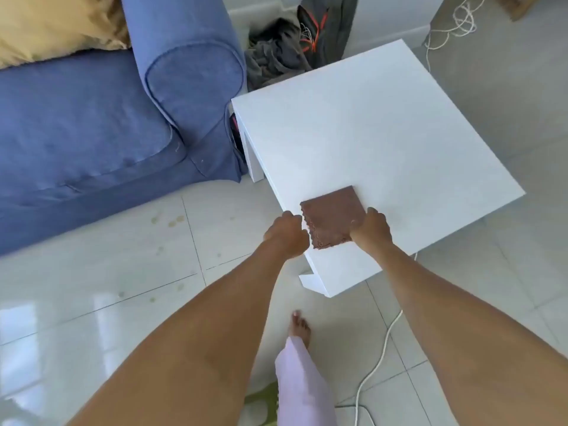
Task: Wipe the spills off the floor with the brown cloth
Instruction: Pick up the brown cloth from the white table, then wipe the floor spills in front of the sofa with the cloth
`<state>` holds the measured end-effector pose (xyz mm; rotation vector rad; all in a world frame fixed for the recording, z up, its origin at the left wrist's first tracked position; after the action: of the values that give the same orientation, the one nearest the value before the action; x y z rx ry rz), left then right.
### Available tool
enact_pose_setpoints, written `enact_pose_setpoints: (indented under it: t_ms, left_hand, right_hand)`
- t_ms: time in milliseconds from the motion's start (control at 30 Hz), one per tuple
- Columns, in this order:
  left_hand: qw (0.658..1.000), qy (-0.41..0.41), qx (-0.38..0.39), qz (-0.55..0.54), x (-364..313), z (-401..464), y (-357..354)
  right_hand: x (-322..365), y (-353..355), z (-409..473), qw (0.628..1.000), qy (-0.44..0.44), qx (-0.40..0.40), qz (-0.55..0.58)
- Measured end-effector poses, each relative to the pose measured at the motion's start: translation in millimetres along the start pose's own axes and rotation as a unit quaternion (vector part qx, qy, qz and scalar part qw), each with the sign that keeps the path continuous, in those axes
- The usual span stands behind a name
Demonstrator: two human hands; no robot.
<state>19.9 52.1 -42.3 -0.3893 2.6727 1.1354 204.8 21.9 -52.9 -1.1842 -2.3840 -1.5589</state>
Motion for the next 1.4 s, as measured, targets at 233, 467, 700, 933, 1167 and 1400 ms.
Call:
enact_pose_setpoints:
  t_ms: [233, 467, 700, 933, 1167, 1400]
  left_hand:
    - [0.997, 0.014, -0.077, -0.011, -12, 54, -4]
    - [0.988, 0.028, -0.093, -0.116, -15, 61, -4]
    - [0.971, 0.08, -0.087, -0.21, 47, 33, 5]
    - [0.929, 0.199, -0.092, -0.298, 201, -10, 4]
    - [0.88, 0.299, -0.097, -0.357, 367, -42, -59]
    - [0.857, 0.363, -0.077, -0.357, 474, -8, -190]
  right_hand:
    - [-28, -16, 25, 0.996, -0.026, -0.074, 0.037]
    - [-22, -23, 31, 0.991, 0.005, -0.111, 0.069]
    - [29, -38, 5, 0.988, 0.061, -0.101, 0.103]
    - [119, -135, -44, 0.989, 0.13, -0.023, 0.066]
    - [157, -296, -90, 0.984, 0.155, 0.079, 0.029]
    - [94, -460, -90, 0.983, 0.11, 0.148, 0.02]
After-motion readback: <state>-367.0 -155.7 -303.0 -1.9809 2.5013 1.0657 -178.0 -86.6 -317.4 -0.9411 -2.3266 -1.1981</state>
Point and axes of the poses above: each hand's wrist, its own z-axis towards the middle knuckle, its own y-axis out of the back of the hand, x = y × z, the point moved 7 cm from there along z, towards the middle knuckle, and after that the axes turned 12 degrees about y, right-handed, at the moved point
